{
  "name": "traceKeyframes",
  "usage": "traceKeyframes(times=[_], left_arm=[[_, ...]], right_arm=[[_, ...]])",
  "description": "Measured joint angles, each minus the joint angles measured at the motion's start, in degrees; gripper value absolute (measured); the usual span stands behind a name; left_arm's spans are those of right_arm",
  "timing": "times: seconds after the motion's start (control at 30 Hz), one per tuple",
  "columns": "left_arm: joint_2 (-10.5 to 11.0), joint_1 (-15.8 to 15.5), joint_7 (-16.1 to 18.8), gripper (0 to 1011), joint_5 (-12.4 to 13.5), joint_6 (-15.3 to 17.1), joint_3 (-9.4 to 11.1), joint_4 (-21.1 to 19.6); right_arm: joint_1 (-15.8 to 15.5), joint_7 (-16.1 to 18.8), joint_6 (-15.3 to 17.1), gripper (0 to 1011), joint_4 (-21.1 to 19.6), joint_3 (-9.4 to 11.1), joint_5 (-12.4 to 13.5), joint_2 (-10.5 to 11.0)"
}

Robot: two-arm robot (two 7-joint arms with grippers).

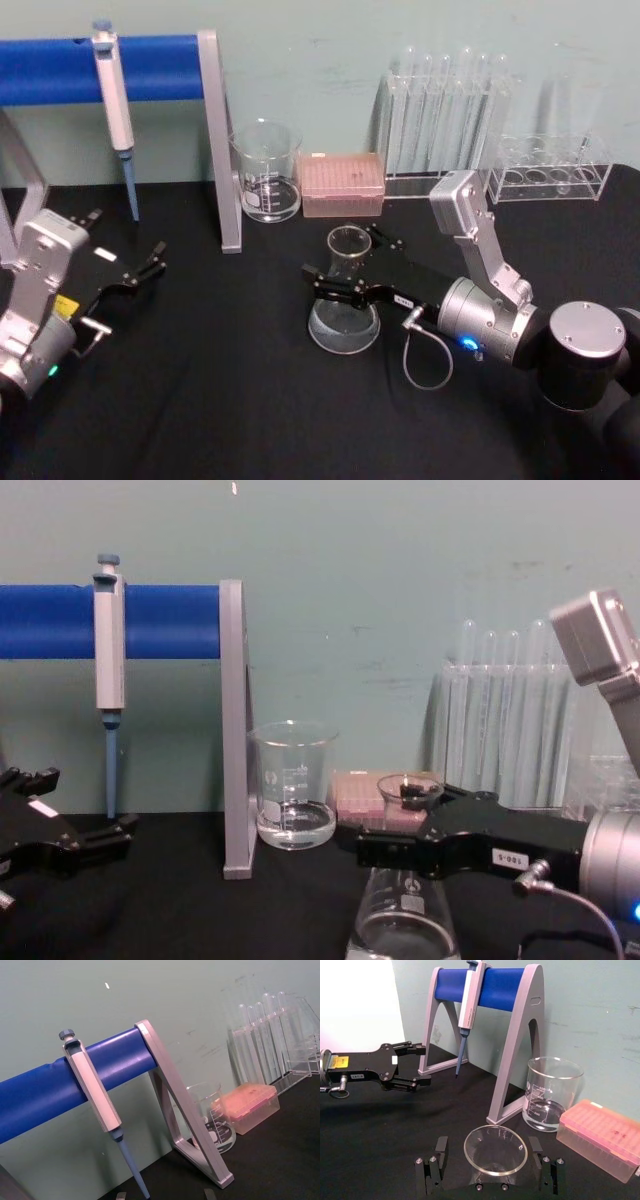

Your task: Grasp the erlenmeyer flask with one hand, shake it three times, then place it back.

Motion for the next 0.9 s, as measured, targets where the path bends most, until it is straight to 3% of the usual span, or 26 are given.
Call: traceKeyframes(times=[0.27,0.9], left_arm=[[0.0,0.0,0.0,1001,0.0,0.0,0.0,0.0],[0.0,0.0,0.0,1001,0.0,0.0,0.0,0.0]], right_arm=[[-0.97,0.71,0.03,1000,-1.46,0.38,0.43,1.24],[-6.95,2.59,0.96,1000,-9.68,3.37,3.61,8.64]])
